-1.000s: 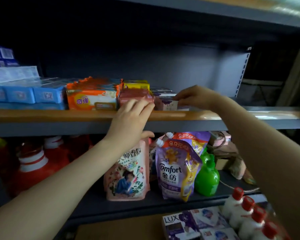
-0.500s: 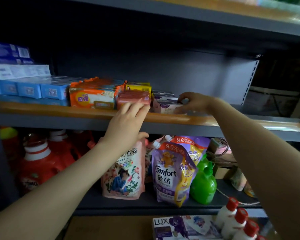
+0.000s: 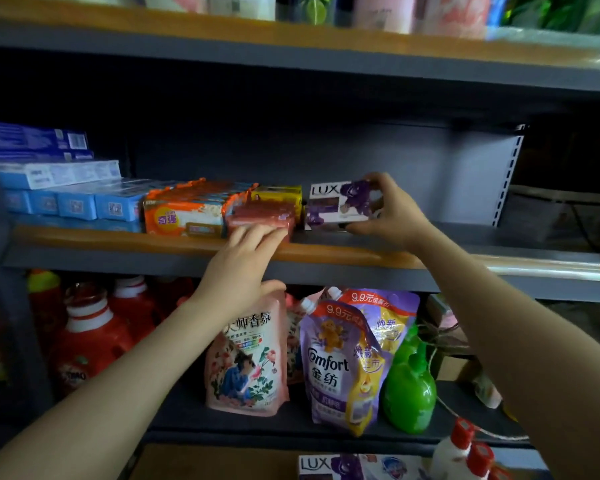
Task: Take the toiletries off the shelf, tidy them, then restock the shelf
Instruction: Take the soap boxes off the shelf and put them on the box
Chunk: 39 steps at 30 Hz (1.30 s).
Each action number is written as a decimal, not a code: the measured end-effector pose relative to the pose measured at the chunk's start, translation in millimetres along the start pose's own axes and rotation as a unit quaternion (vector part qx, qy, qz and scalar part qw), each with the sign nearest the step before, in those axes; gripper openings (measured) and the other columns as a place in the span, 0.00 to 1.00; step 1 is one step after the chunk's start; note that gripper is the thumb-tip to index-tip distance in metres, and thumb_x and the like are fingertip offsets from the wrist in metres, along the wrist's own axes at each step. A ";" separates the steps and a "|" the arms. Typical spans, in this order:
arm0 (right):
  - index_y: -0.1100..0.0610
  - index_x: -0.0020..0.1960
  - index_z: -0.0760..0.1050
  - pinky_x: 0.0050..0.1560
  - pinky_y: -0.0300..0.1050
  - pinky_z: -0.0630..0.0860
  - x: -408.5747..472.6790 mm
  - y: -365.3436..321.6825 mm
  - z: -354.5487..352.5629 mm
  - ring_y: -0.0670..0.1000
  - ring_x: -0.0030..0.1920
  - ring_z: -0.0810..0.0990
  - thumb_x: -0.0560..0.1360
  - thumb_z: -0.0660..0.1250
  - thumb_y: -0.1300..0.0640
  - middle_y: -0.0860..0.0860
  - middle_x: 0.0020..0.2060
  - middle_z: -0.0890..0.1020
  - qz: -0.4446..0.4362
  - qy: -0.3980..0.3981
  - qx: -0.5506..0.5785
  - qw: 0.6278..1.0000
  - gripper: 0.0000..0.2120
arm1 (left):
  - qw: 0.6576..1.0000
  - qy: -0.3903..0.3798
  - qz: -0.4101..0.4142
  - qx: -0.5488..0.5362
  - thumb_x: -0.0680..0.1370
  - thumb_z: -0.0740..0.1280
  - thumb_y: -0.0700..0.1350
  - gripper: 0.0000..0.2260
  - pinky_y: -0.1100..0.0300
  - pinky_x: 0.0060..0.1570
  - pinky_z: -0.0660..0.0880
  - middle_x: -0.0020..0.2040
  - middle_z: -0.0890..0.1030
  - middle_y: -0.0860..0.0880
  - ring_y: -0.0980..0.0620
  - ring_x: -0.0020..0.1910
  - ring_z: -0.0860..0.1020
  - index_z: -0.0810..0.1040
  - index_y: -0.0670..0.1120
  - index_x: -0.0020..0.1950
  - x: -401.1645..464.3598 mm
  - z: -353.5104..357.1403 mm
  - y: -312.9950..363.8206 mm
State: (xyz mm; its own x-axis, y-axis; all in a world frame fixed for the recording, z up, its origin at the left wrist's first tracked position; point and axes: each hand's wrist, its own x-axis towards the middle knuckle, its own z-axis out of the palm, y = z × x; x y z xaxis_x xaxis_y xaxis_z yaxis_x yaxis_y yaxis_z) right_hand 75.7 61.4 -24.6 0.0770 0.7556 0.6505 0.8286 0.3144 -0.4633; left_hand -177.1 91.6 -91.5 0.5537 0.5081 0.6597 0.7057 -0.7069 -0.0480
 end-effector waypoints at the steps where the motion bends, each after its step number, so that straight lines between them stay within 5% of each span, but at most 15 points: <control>1: 0.54 0.64 0.63 0.38 0.27 0.73 -10.0 -2.7 -3.7 0.36 0.40 0.77 0.61 0.79 0.55 0.41 0.52 0.74 -0.019 0.039 0.019 0.999 0.37 | 1.000 -0.001 -0.006 -0.021 0.71 0.70 0.57 0.37 0.55 0.66 0.62 0.70 0.64 0.50 0.50 0.70 0.59 0.59 0.48 0.74 1.0 -1.5 1.0; 5: 0.48 0.61 0.63 0.46 0.38 0.78 -63.8 -13.5 -13.1 0.43 0.46 0.80 0.59 0.78 0.56 0.37 0.54 0.75 -0.059 0.065 0.204 0.975 0.36 | 0.954 0.041 -0.083 -0.286 0.69 0.60 0.66 0.37 0.63 0.65 0.61 0.69 0.65 0.56 0.58 0.68 0.64 0.63 0.49 0.73 1.0 -17.0 26.1; 7: 0.43 0.59 0.63 0.48 0.43 0.80 -90.1 -20.1 -9.0 0.47 0.50 0.81 0.60 0.78 0.60 0.36 0.54 0.76 -0.059 0.016 0.267 0.962 0.36 | 0.874 0.036 -0.116 -0.470 0.65 0.60 0.69 0.35 0.73 0.56 0.67 0.63 0.70 0.62 0.68 0.59 0.71 0.66 0.54 0.69 -3.2 -24.8 45.4; 9: 0.41 0.61 0.62 0.48 0.45 0.80 -109.2 -24.8 -1.3 0.49 0.52 0.81 0.61 0.78 0.62 0.37 0.57 0.76 -0.053 -0.020 0.283 0.957 0.38 | 0.801 0.028 -0.126 -0.584 0.67 0.65 0.63 0.24 0.72 0.50 0.73 0.56 0.79 0.61 0.65 0.53 0.78 0.72 0.56 0.60 -7.3 -23.1 57.4; 13: 0.42 0.67 0.57 0.48 0.44 0.80 -131.1 -26.7 9.7 0.49 0.55 0.81 0.64 0.73 0.60 0.48 0.64 0.72 -0.017 -0.064 0.315 0.947 0.39 | 0.743 0.025 -0.164 -0.649 0.72 0.69 0.45 0.10 0.67 0.42 0.77 0.47 0.84 0.55 0.58 0.48 0.82 0.77 0.52 0.53 -19.1 -13.8 60.7; 18: 0.44 0.67 0.60 0.50 0.47 0.80 -149.0 -23.5 19.1 0.51 0.53 0.81 0.66 0.73 0.65 0.52 0.56 0.77 0.030 -0.080 0.333 0.939 0.37 | 0.684 -0.047 -0.217 -0.695 0.74 0.65 0.42 0.06 0.64 0.43 0.79 0.44 0.85 0.52 0.56 0.45 0.82 0.79 0.46 0.50 -41.8 11.9 55.2; 21: 0.41 0.65 0.61 0.50 0.49 0.79 -159.0 -25.1 23.5 0.49 0.50 0.81 0.62 0.77 0.53 0.45 0.55 0.76 0.012 -0.086 0.268 0.959 0.37 | 0.561 -0.108 -0.255 -0.780 0.71 0.64 0.44 0.12 0.61 0.39 0.79 0.45 0.84 0.47 0.51 0.43 0.82 0.78 0.41 0.52 -61.2 37.7 51.3; 24: 0.43 0.63 0.64 0.41 0.37 0.73 -167.8 -28.2 29.7 0.42 0.41 0.77 0.61 0.77 0.49 0.39 0.51 0.74 -0.044 -0.120 0.181 0.975 0.35 | 0.399 -0.172 -0.303 -0.848 0.77 0.60 0.42 0.12 0.59 0.37 0.78 0.47 0.82 0.42 0.49 0.42 0.81 0.81 0.41 0.52 -81.6 61.2 56.4; 26: 0.45 0.60 0.68 0.39 0.38 0.72 -175.0 -28.5 35.4 0.41 0.38 0.75 0.63 0.76 0.50 0.38 0.46 0.75 -0.066 -0.121 0.131 0.982 0.29 | 0.342 -0.205 -0.317 -0.860 0.80 0.54 0.38 0.17 0.59 0.37 0.78 0.46 0.81 0.43 0.50 0.42 0.80 0.83 0.43 0.50 -95.8 75.5 62.2; 30: 0.55 0.59 0.72 0.38 0.46 0.76 -189.4 -25.3 43.7 0.49 0.37 0.77 0.66 0.75 0.53 0.46 0.45 0.76 -0.043 -0.126 0.102 0.986 0.24 | 0.308 -0.234 -0.303 -0.871 0.75 0.64 0.35 0.11 0.59 0.38 0.80 0.46 0.83 0.43 0.48 0.44 0.82 0.84 0.44 0.51 -119.0 89.1 71.8; 33: 0.55 0.64 0.68 0.43 0.40 0.74 -195.7 -18.9 45.8 0.47 0.42 0.77 0.64 0.73 0.46 0.46 0.51 0.75 -0.011 -0.152 0.113 0.982 0.32 | 0.320 -0.223 -0.331 -0.859 0.75 0.67 0.43 0.09 0.59 0.39 0.80 0.48 0.83 0.41 0.49 0.42 0.83 0.84 0.42 0.51 -125.5 89.4 71.7; 36: 0.51 0.69 0.61 0.46 0.33 0.71 -202.6 -9.3 45.9 0.39 0.49 0.75 0.61 0.74 0.44 0.44 0.59 0.72 0.033 -0.185 0.116 0.975 0.40 | 0.393 -0.185 -0.368 -0.822 0.72 0.64 0.48 0.14 0.62 0.36 0.80 0.47 0.83 0.45 0.51 0.42 0.82 0.80 0.45 0.56 -127.0 79.8 68.9; 39: 0.50 0.72 0.56 0.50 0.29 0.68 -213.6 4.0 49.7 0.39 0.56 0.70 0.65 0.74 0.47 0.43 0.63 0.68 0.041 -0.220 0.057 0.973 0.42 | 0.529 -0.190 -0.370 -0.740 0.71 0.67 0.47 0.13 0.60 0.36 0.80 0.49 0.83 0.47 0.50 0.44 0.82 0.76 0.52 0.55 -136.1 73.2 64.4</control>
State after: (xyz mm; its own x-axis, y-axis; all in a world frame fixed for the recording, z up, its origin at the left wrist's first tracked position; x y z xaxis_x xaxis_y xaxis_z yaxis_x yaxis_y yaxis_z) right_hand 35.0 -70.2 -195.3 -0.1257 0.9457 0.2997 0.7609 0.2858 -0.5826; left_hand -174.7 12.9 -239.3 0.6152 0.7785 -0.1240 -0.1717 0.2858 0.9428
